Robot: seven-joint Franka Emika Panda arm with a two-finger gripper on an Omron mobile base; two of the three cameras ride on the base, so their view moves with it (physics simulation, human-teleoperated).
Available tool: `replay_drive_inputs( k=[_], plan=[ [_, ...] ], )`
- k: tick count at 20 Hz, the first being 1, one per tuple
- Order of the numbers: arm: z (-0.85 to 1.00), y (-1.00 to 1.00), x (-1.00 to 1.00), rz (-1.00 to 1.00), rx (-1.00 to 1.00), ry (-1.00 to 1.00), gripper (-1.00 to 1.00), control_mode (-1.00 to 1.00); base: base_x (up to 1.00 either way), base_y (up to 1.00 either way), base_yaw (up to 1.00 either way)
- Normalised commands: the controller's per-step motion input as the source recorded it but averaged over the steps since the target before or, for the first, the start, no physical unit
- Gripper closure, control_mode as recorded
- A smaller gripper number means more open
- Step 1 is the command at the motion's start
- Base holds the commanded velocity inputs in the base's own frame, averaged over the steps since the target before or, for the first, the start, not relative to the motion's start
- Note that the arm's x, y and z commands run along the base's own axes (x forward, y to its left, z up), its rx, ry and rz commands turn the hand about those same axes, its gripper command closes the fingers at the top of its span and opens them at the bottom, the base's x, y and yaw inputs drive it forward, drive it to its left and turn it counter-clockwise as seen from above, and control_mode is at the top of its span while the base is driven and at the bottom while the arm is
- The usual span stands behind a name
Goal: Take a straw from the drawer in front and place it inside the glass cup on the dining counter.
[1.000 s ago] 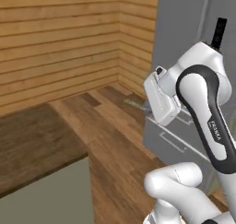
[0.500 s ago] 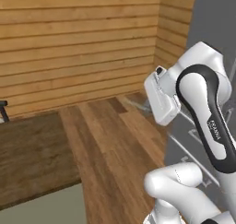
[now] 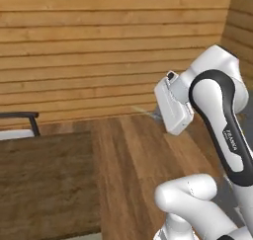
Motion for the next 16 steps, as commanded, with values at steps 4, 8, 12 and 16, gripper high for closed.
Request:
replay_drive_inputs(
  k=[4,8,12,16],
  plan=[
    [0.00,0.00,0.00,0.00,0.00,0.00,1.00,1.00,0.85,-0.52,0.42],
    [0.00,0.00,0.00,0.00,0.00,0.00,1.00,1.00,0.85,-0.64,0.42],
    [0.00,0.00,0.00,0.00,0.00,0.00,1.00,1.00,0.80,-0.59,0.45],
    [0.00,0.00,0.00,0.00,0.00,0.00,1.00,1.00,0.82,-0.48,0.49]
  ],
)
